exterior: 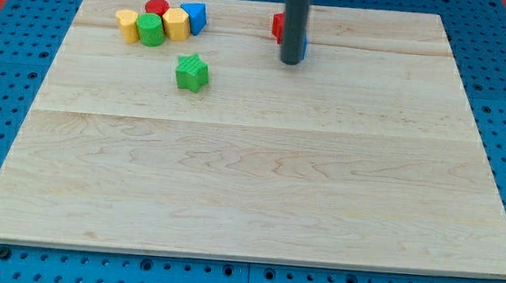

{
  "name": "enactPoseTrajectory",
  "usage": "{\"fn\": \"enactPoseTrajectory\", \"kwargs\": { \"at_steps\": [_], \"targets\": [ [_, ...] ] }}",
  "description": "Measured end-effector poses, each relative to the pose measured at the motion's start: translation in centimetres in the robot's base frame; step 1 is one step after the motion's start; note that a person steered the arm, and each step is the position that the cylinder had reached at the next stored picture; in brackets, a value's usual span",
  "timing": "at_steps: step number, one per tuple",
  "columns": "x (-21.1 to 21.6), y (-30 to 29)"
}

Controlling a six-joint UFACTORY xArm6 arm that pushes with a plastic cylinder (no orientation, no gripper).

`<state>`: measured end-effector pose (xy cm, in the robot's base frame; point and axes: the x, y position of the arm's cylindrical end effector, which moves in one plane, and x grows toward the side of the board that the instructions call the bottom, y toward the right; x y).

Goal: Move blue cube below the green circle

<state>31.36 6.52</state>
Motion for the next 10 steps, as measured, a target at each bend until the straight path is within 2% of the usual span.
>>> {"fn": "enactPoseTrajectory", "kwargs": {
  "at_steps": [1,2,3,4,7,9,10],
  "targets": [
    [-1.2,4.8],
    [-4.8,5.4],
    [-5.9,2.8],
    [-5.4,0.8],
    [-0.2,-3.8],
    [0.9,-4.2],
    [1.2,-7.5]
  ]
}}
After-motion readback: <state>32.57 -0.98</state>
